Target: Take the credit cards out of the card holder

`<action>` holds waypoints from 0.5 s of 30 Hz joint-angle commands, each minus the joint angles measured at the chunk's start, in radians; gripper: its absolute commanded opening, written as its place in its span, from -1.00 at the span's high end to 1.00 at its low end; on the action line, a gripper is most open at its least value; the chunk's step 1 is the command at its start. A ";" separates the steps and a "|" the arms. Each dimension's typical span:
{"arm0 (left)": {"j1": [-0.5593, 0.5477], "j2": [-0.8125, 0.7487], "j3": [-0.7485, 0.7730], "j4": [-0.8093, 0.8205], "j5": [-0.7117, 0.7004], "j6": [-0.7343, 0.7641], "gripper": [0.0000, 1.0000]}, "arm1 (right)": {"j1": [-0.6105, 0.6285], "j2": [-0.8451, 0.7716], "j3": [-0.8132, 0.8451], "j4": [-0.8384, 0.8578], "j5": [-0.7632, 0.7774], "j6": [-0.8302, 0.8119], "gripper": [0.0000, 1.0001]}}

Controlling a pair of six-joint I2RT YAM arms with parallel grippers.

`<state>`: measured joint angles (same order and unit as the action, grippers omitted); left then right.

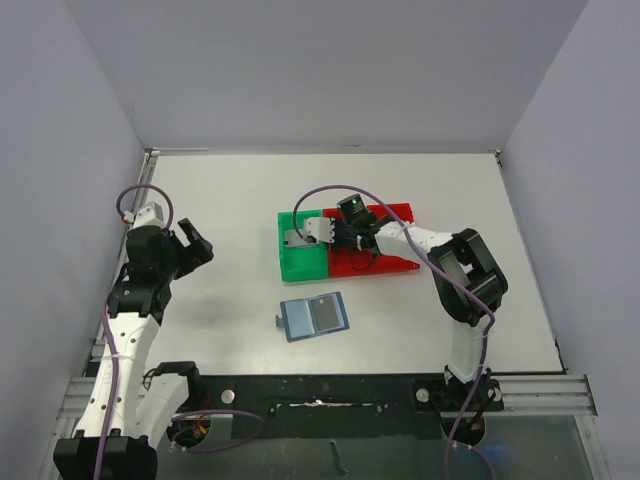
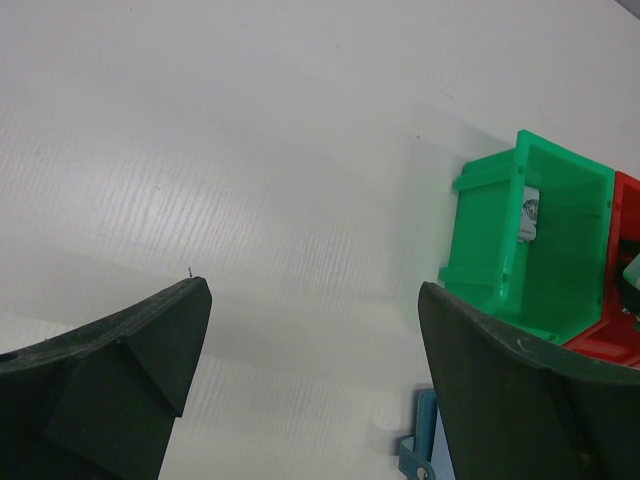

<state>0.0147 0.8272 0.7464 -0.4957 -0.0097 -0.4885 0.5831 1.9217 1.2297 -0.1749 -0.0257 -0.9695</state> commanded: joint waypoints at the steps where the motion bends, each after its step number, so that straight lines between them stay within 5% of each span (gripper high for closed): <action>1: 0.006 -0.001 0.009 0.065 0.016 0.016 -0.70 | -0.003 -0.011 0.026 0.035 0.002 -0.008 0.60; 15: 0.006 0.010 0.008 0.068 0.029 0.018 -0.70 | -0.017 0.012 0.035 0.046 0.021 0.030 0.15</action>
<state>0.0147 0.8360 0.7464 -0.4953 -0.0010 -0.4881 0.5758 1.9236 1.2297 -0.1715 -0.0246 -0.9569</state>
